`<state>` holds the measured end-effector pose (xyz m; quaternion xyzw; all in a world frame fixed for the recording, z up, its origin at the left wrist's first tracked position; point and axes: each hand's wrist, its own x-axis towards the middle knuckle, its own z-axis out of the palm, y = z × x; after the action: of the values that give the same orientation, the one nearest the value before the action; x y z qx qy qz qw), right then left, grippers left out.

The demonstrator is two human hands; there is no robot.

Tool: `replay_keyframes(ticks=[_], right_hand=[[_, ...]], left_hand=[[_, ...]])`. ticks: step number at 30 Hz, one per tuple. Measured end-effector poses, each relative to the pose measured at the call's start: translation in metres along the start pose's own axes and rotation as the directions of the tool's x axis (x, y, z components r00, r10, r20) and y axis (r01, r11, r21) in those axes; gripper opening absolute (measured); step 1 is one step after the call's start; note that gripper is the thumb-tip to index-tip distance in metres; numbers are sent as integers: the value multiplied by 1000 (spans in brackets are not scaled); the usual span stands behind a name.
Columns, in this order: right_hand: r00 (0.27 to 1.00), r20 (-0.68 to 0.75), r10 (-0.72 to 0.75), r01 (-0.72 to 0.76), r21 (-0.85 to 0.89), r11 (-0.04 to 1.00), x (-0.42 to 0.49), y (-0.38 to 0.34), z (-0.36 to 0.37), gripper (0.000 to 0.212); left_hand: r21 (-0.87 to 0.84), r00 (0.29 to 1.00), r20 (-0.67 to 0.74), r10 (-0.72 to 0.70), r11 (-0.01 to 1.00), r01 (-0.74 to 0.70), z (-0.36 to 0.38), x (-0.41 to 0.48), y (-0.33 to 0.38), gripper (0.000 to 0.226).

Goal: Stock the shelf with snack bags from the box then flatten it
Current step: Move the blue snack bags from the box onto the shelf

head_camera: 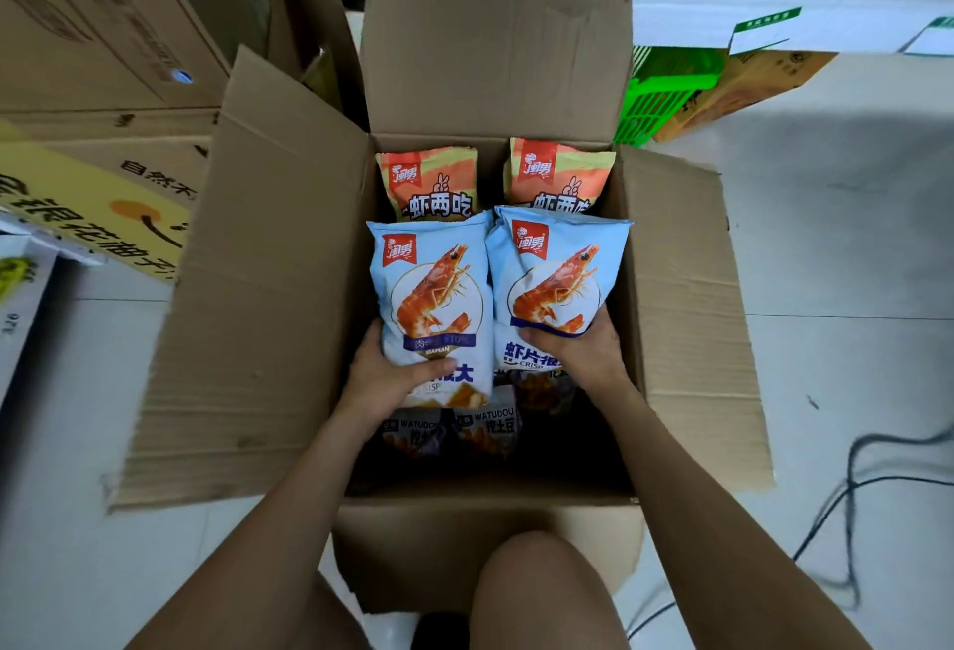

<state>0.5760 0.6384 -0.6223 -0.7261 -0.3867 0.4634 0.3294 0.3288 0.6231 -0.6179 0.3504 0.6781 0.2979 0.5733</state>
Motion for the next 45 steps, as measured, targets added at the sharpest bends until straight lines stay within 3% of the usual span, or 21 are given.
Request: replay_keyframes(ticks=[9, 16, 19, 23, 28, 33, 38, 45], right_hand=[[996, 37, 75, -75, -23, 997, -75, -62, -50, 85], [993, 37, 110, -110, -8, 994, -144, -113, -84, 87], [992, 39, 122, -122, 9, 992, -170, -135, -96, 89], [992, 56, 113, -113, -2, 994, -203, -165, -108, 88], [994, 53, 97, -98, 23, 995, -246, -206, -120, 84], [992, 66, 104, -106, 33, 994, -283, -237, -127, 83], [997, 57, 52, -53, 14, 999, -315, -260, -132, 81], [993, 112, -39, 42, -23, 999, -368, -280, -149, 82]], left_hand=[[-7, 999, 28, -36, 999, 36, -16, -90, 60, 76], [-6, 994, 77, -76, 997, 77, -33, -163, 106, 80], [-1, 992, 83, -96, 995, 97, -42, -194, 127, 92], [2, 993, 88, -79, 997, 79, -55, -233, 154, 72], [20, 991, 115, -75, 997, 73, -79, -277, 184, 85], [56, 997, 67, -24, 998, 21, -97, -322, 215, 60], [52, 1000, 1, -6, 999, 6, -113, -363, 230, 82], [-57, 997, -75, 22, 998, -27, -122, -446, 227, 78]])
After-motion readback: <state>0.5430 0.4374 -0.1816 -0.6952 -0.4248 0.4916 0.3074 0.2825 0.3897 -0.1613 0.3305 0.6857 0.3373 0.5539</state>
